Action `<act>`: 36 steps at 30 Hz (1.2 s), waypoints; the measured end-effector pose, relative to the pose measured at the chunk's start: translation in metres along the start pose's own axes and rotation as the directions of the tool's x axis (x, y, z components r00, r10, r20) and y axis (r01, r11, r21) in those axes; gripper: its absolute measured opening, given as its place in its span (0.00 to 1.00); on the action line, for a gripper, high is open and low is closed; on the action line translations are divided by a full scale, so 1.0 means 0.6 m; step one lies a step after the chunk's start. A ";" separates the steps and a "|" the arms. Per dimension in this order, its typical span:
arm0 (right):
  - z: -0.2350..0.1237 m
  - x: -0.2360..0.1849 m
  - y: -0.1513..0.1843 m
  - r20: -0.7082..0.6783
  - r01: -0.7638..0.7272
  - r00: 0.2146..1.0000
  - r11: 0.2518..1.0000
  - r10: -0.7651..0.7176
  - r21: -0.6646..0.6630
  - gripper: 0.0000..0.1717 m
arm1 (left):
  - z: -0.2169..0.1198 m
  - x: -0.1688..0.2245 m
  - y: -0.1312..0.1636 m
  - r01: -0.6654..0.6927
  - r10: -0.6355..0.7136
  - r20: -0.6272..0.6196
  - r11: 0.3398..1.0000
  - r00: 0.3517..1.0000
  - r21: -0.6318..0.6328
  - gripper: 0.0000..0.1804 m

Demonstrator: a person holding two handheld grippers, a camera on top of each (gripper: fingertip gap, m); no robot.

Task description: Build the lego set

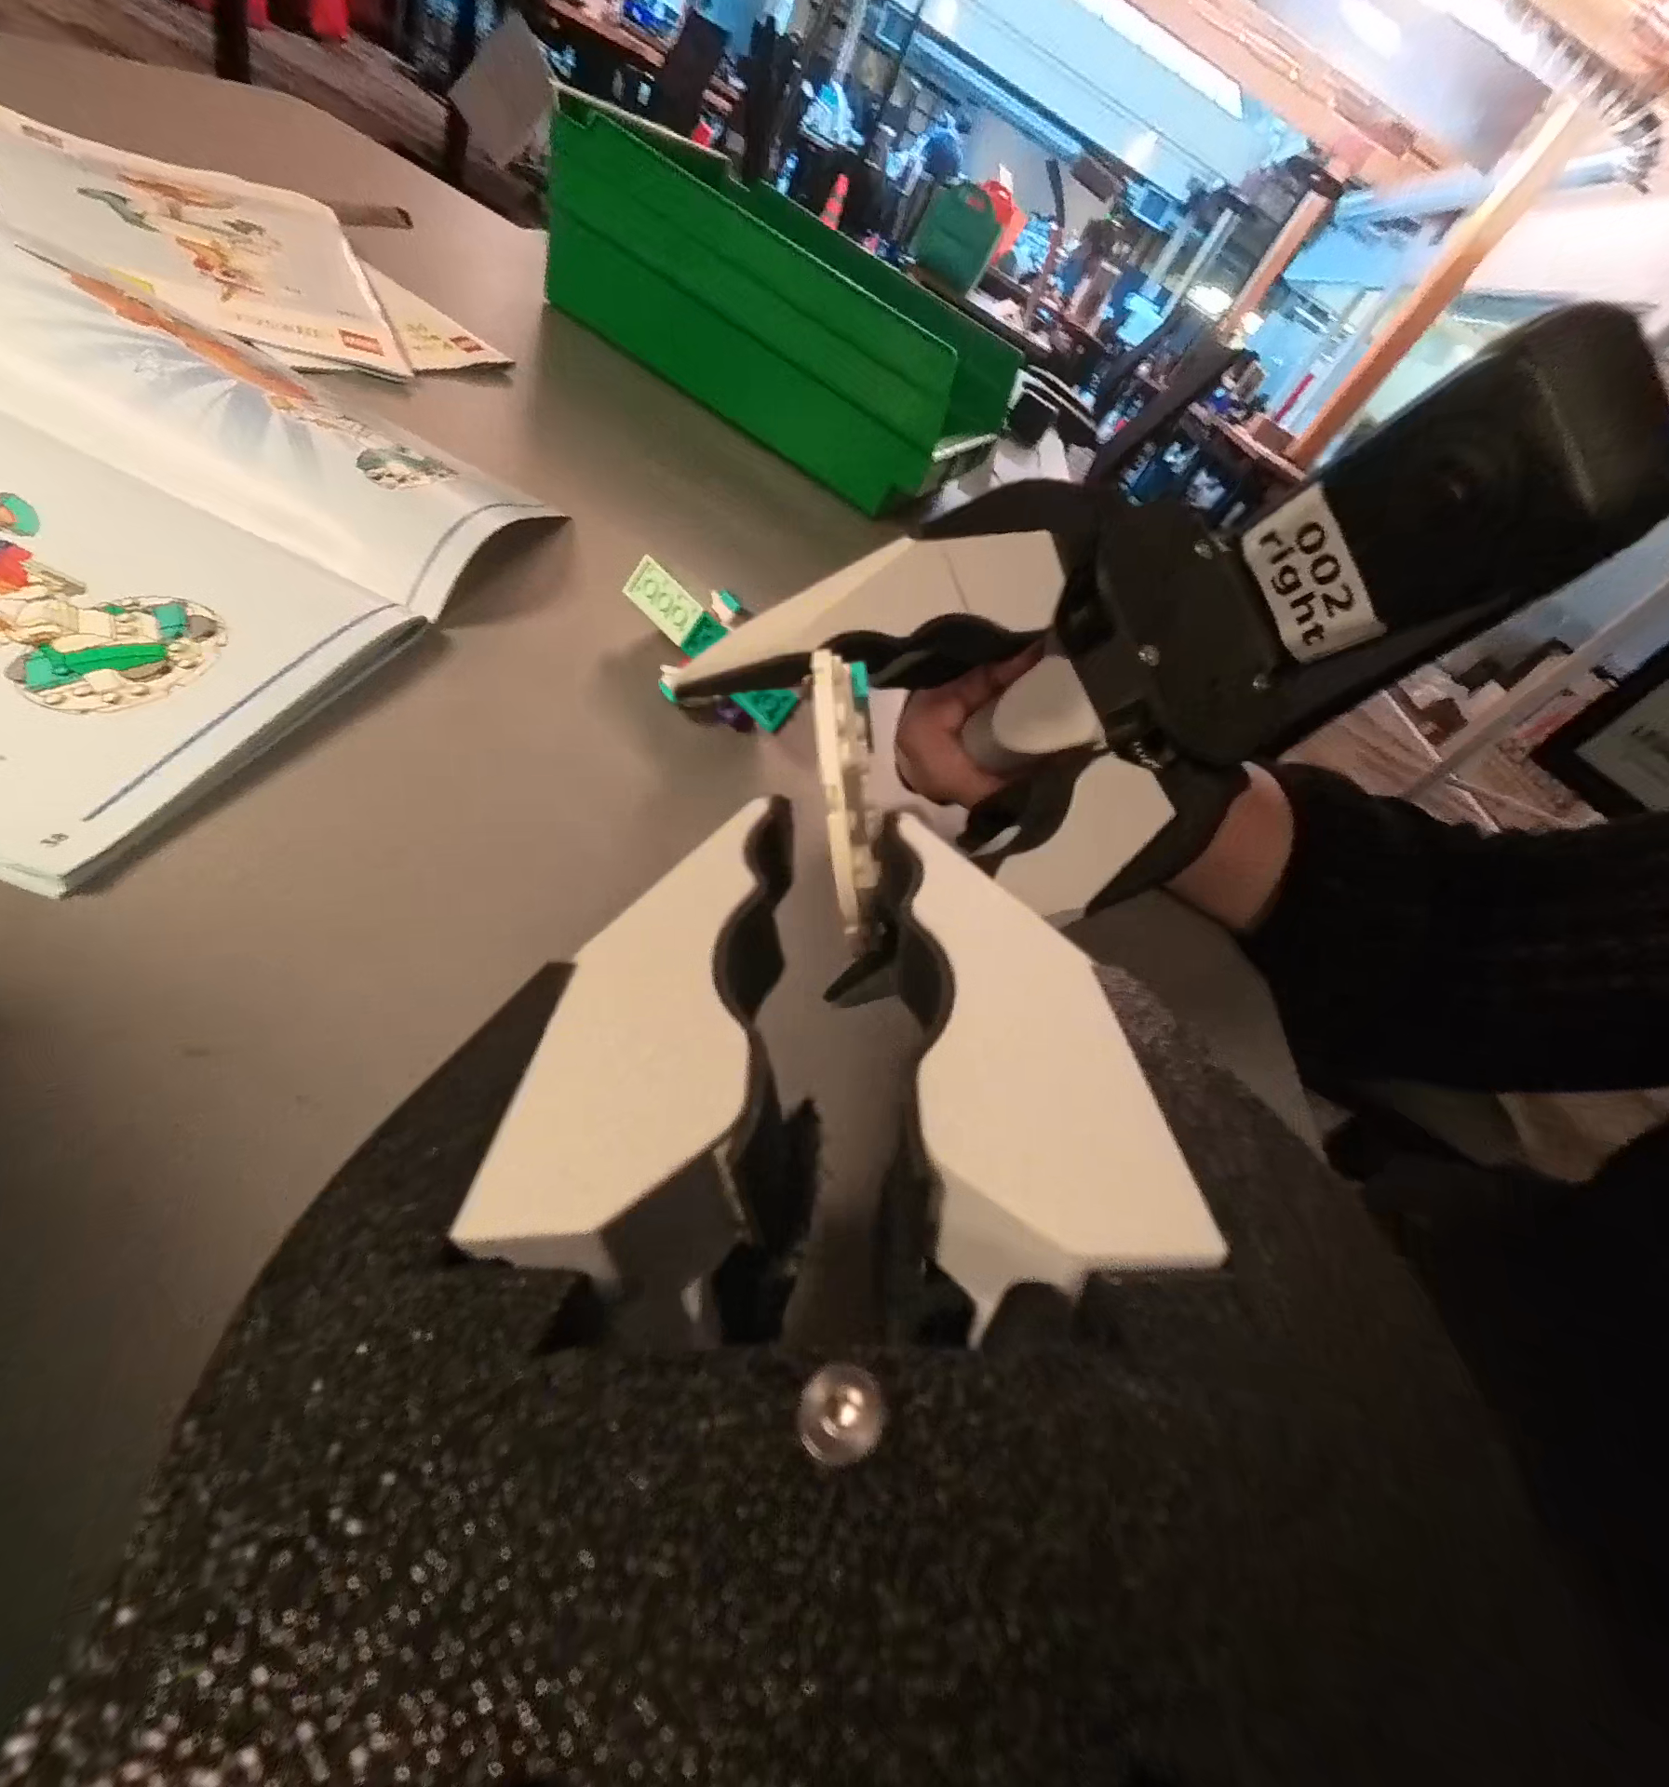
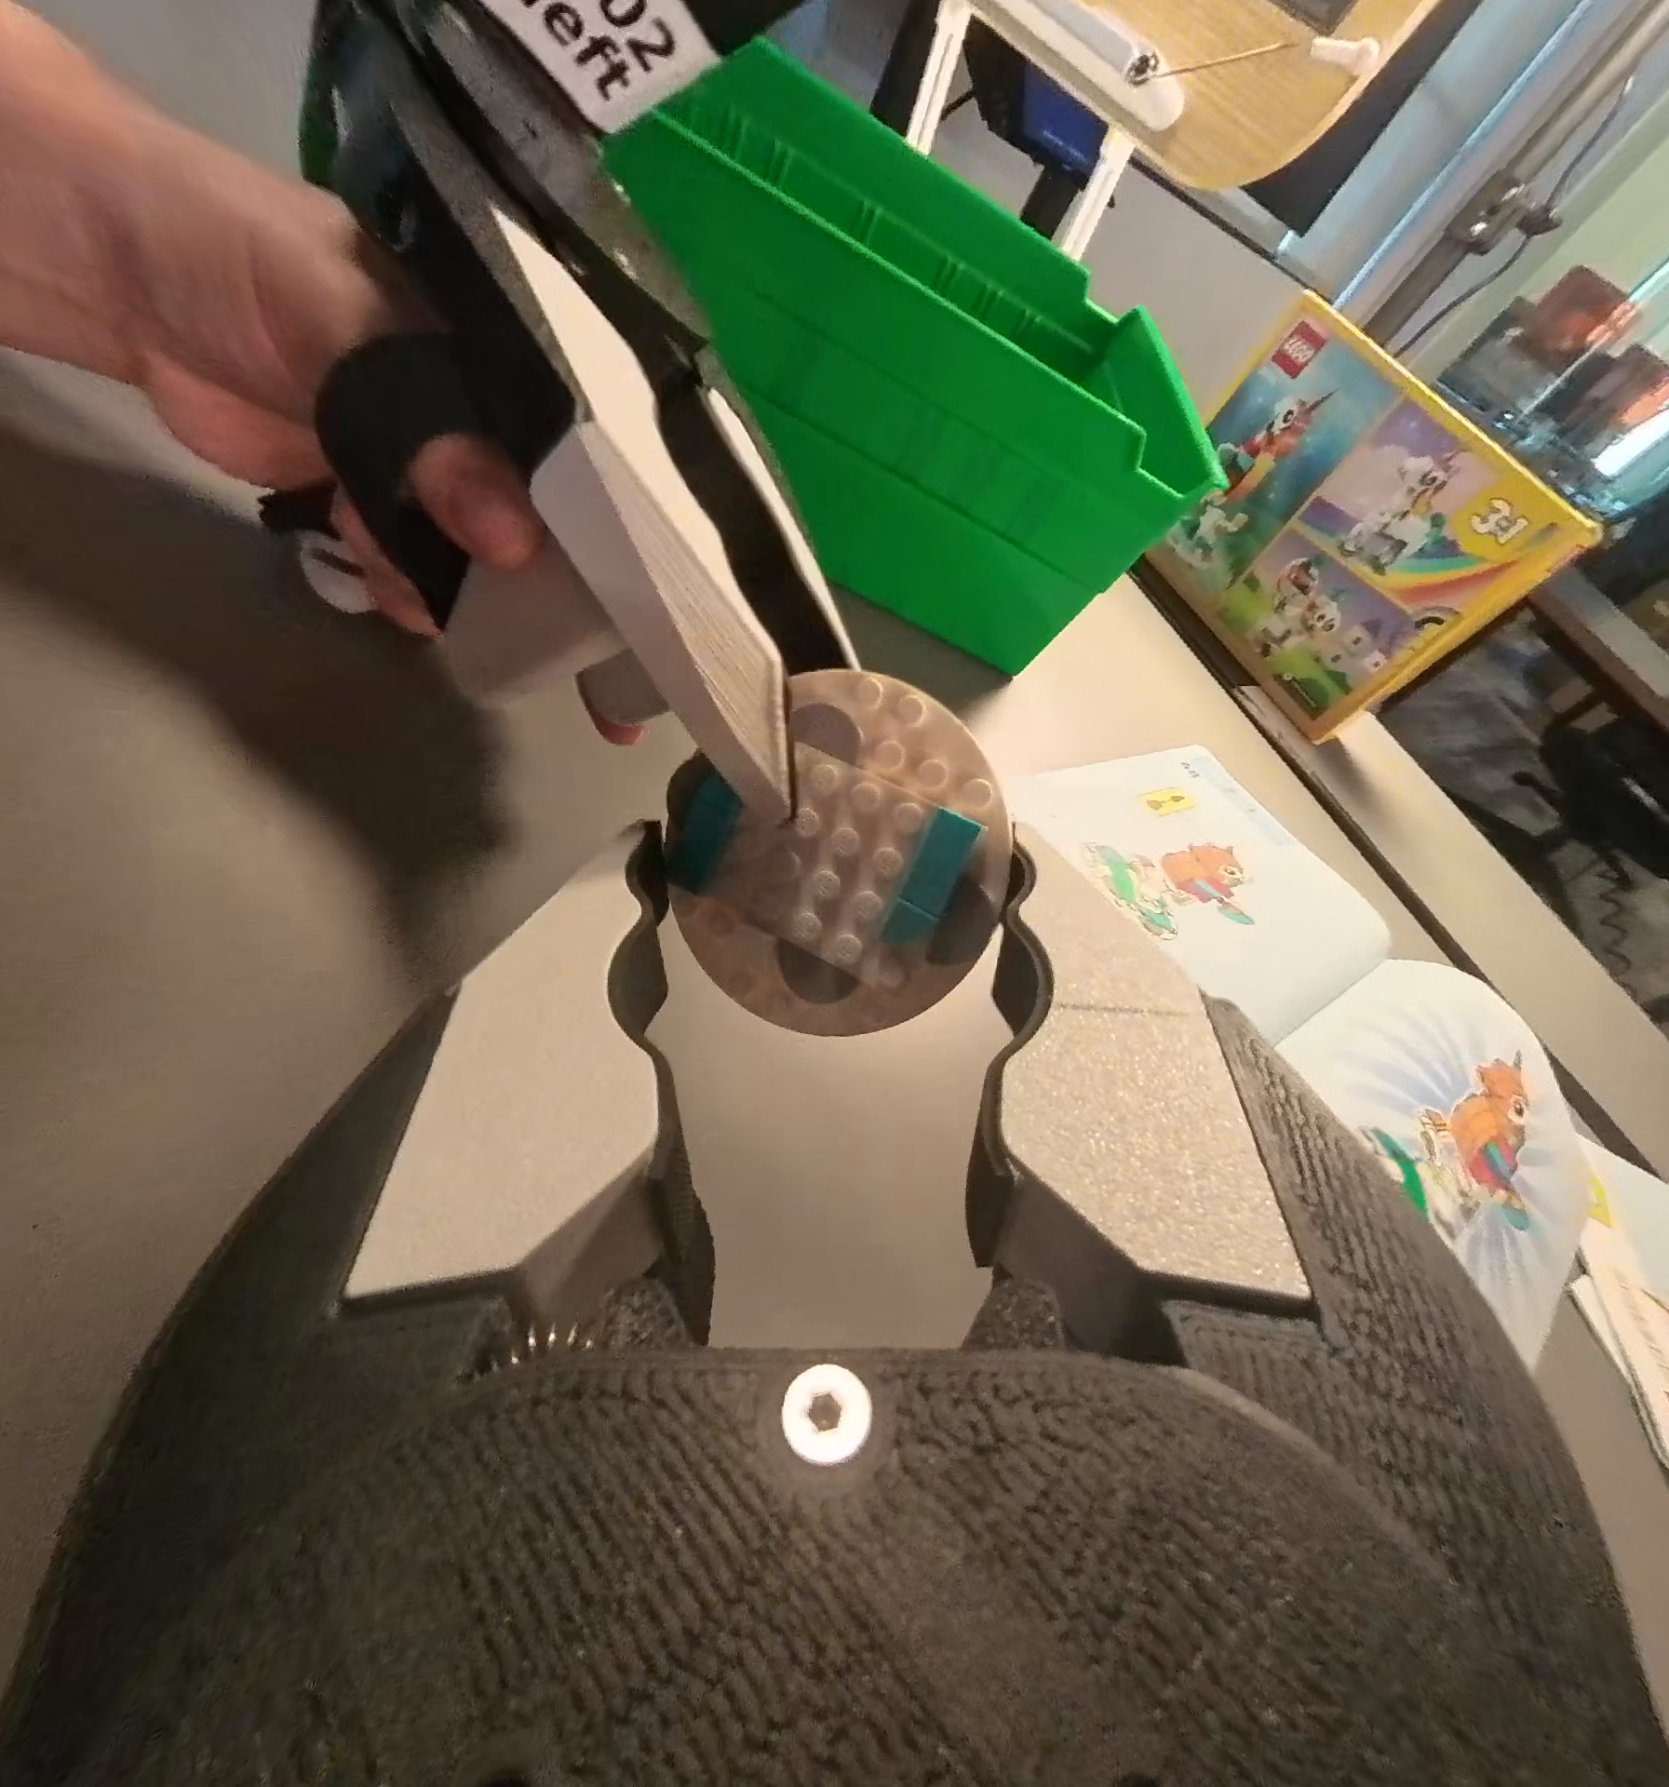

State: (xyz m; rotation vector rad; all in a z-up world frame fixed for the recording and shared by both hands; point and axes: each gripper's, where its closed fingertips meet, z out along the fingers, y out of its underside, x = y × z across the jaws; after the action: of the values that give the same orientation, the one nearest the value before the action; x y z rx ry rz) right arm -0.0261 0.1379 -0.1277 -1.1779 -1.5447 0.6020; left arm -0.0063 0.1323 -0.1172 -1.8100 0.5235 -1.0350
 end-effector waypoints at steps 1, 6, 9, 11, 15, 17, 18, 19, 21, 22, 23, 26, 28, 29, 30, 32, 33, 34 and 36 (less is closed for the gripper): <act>0.001 -0.002 0.002 -0.001 0.021 1.000 1.000 -0.021 -0.008 0.39 | 0.001 0.006 0.005 0.000 -0.001 -0.026 1.000 1.000 -0.018 0.04; 0.007 -0.007 0.013 -0.005 0.042 0.999 0.998 -0.042 -0.047 0.38 | 0.003 0.006 0.014 -0.050 0.049 -0.010 0.996 0.999 -0.070 0.03; 0.009 -0.011 0.018 0.024 0.008 1.000 0.998 -0.007 -0.064 0.37 | 0.004 0.006 0.019 -0.148 0.149 0.005 0.984 0.989 -0.097 0.03; 0.007 -0.016 0.017 0.064 -0.043 0.997 0.997 0.047 -0.069 0.37 | 0.002 0.009 0.020 -0.200 0.201 -0.006 0.974 0.980 -0.104 0.03; -0.002 -0.024 0.024 0.137 -0.103 0.984 0.991 0.114 -0.092 0.35 | 0.004 0.008 0.024 -0.332 0.339 0.027 0.933 0.941 -0.136 0.03; -0.011 -0.031 0.024 0.198 -0.141 0.968 0.986 0.156 -0.091 0.21 | 0.002 0.016 0.021 -0.480 0.487 0.022 0.867 0.873 -0.134 0.02; -0.011 -0.031 0.024 0.197 -0.137 0.968 0.987 0.152 -0.089 0.15 | 0.003 0.020 0.019 -0.502 0.510 0.027 0.854 0.860 -0.136 0.02; -0.009 -0.029 0.025 0.177 -0.117 0.976 0.990 0.130 -0.085 0.08 | 0.003 0.018 0.019 -0.513 0.522 0.039 0.847 0.852 -0.139 0.02; -0.005 -0.027 0.029 0.163 -0.117 0.978 0.988 0.133 -0.106 0.11 | 0.005 0.010 0.023 -0.464 0.474 0.050 0.875 0.879 -0.140 0.02; -0.003 -0.026 0.031 0.163 -0.123 0.977 0.986 0.141 -0.116 0.14 | 0.007 0.007 0.024 -0.443 0.453 0.051 0.886 0.890 -0.139 0.02; -0.002 -0.026 0.032 0.163 -0.129 0.975 0.984 0.148 -0.121 0.16 | 0.008 0.004 0.024 -0.430 0.442 0.057 0.891 0.895 -0.145 0.02; -0.003 -0.013 0.026 0.126 -0.139 0.981 0.986 0.150 -0.087 0.23 | 0.008 -0.006 0.014 -0.354 0.366 0.111 0.928 0.924 -0.117 0.03; -0.004 -0.005 0.020 0.097 -0.135 0.985 0.989 0.139 -0.054 0.28 | 0.003 -0.007 0.003 -0.255 0.260 0.110 0.965 0.959 -0.056 0.03; -0.004 -0.002 0.018 0.083 -0.128 0.988 0.991 0.132 -0.044 0.29 | 0.000 -0.008 -0.002 -0.197 0.199 0.094 0.980 0.975 -0.028 0.03; -0.003 0.000 0.017 0.072 -0.118 0.990 0.992 0.120 -0.039 0.30 | -0.001 -0.008 -0.004 -0.136 0.137 0.073 0.991 0.988 -0.007 0.03; -0.001 0.003 0.015 0.049 -0.089 0.995 0.996 0.090 -0.028 0.31 | -0.004 -0.011 -0.008 -0.044 0.043 0.043 0.999 0.998 0.018 0.03; -0.001 0.003 0.014 0.042 -0.076 0.996 0.997 0.077 -0.024 0.32 | -0.006 -0.012 -0.010 -0.018 0.017 0.033 0.999 0.999 0.030 0.03; -0.001 0.004 0.013 0.035 -0.066 0.997 0.998 0.066 -0.021 0.32 | -0.006 -0.013 -0.010 0.000 -0.001 0.028 0.999 1.000 0.035 0.03; -0.001 0.008 0.016 0.014 -0.045 0.999 0.999 0.045 -0.027 0.32 | -0.008 -0.021 -0.012 0.013 -0.015 0.056 0.999 0.998 0.045 0.03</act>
State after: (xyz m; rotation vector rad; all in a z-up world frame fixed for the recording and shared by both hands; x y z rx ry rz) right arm -0.0221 0.1457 -0.1335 -1.2335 -1.5463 0.6233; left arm -0.0178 0.1419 -0.1150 -1.8006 0.4505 -0.9946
